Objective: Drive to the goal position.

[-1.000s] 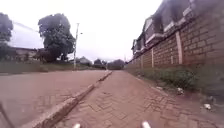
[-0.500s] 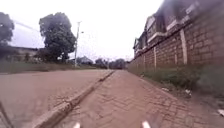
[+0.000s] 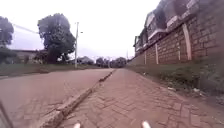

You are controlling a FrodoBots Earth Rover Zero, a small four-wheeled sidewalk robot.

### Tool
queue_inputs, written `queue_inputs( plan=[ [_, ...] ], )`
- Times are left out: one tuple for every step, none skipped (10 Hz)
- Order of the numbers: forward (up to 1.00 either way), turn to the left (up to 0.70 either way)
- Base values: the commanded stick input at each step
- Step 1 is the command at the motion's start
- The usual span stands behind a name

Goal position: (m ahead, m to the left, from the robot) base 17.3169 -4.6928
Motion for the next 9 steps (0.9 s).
queue_inputs(
  plan=[
    [0.50,-0.50],
    [0.50,-0.50],
    [0.50,-0.50],
    [0.50,0.04],
    [0.50,0.17],
    [0.50,0.19],
    [0.50,0.03],
    [0.50,0.08],
    [0.50,0.10]
  ],
)
